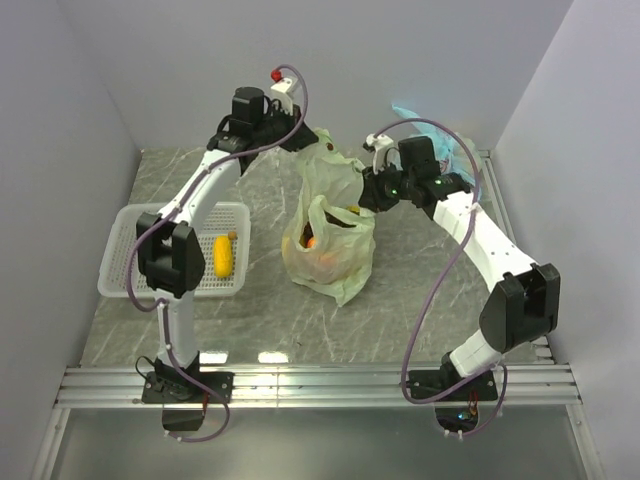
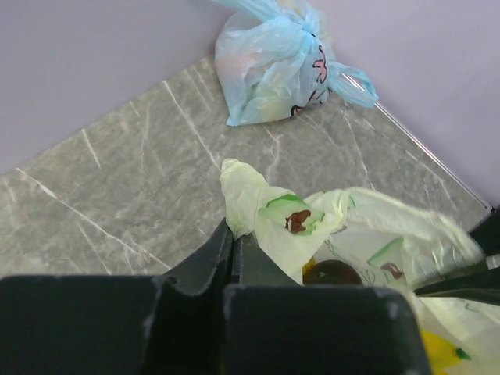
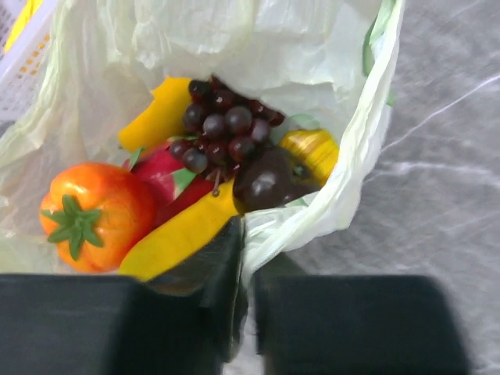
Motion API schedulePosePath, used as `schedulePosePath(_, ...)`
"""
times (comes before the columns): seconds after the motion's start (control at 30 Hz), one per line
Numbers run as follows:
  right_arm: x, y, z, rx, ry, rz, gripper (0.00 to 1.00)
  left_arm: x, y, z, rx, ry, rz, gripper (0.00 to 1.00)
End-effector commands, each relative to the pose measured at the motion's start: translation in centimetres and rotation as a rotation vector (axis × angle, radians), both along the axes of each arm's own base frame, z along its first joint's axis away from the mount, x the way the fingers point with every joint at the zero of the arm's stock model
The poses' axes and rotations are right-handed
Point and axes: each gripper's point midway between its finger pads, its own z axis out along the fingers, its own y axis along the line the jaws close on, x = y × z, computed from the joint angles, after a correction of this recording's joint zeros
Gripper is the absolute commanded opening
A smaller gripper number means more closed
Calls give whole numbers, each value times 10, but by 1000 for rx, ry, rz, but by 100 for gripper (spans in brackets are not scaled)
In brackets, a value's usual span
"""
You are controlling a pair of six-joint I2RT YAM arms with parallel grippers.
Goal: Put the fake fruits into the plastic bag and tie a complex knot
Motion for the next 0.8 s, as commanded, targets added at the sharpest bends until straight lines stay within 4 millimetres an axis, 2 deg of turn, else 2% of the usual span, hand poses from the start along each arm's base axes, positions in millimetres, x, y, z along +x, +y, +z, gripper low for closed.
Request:
schedulePosePath(0.0,30,-12,54,34,-166,-69,30,-15,14,73,-64,-135,18,0)
schedulePosePath(0.03,27,-17,66,46,-187,-85,55,-19,18,78,-76,-134,25,0)
schedulePosePath(0.07,26,-22,71,50,-198,-100,66,-22,21,80,-76,-132,33,0)
schedulePosePath(0.1,26,-30,76,49,-213,-121,74,-31,24,88,-79,-141,37,0)
schedulePosePath(0.13,22,-33,80,50,-222,-123,80,-34,27,88,-73,-131,43,0)
schedulePosePath(0.23,-7,-40,108,81,-283,-98,81,-48,33,95,-71,-127,57,0)
schedulePosePath(0.3,-28,-34,115,124,-292,-37,81,-54,38,93,-66,-105,74,0)
schedulePosePath(0.33,-46,-33,131,162,-321,-22,82,-55,39,92,-65,-98,78,0)
schedulePosePath(0.4,-65,-28,140,214,-330,16,84,-61,40,89,-70,-77,82,0)
schedulePosePath(0.43,-79,-23,139,235,-319,52,85,-62,40,88,-70,-74,81,0)
schedulePosePath(0.57,-97,-21,117,225,-289,97,91,-68,41,86,-74,-61,80,0)
schedulePosePath(0.7,-111,-31,109,180,-309,99,96,-67,41,79,-62,-40,81,0)
schedulePosePath(0.77,-122,-37,112,176,-354,99,98,-67,42,77,-57,-39,85,0)
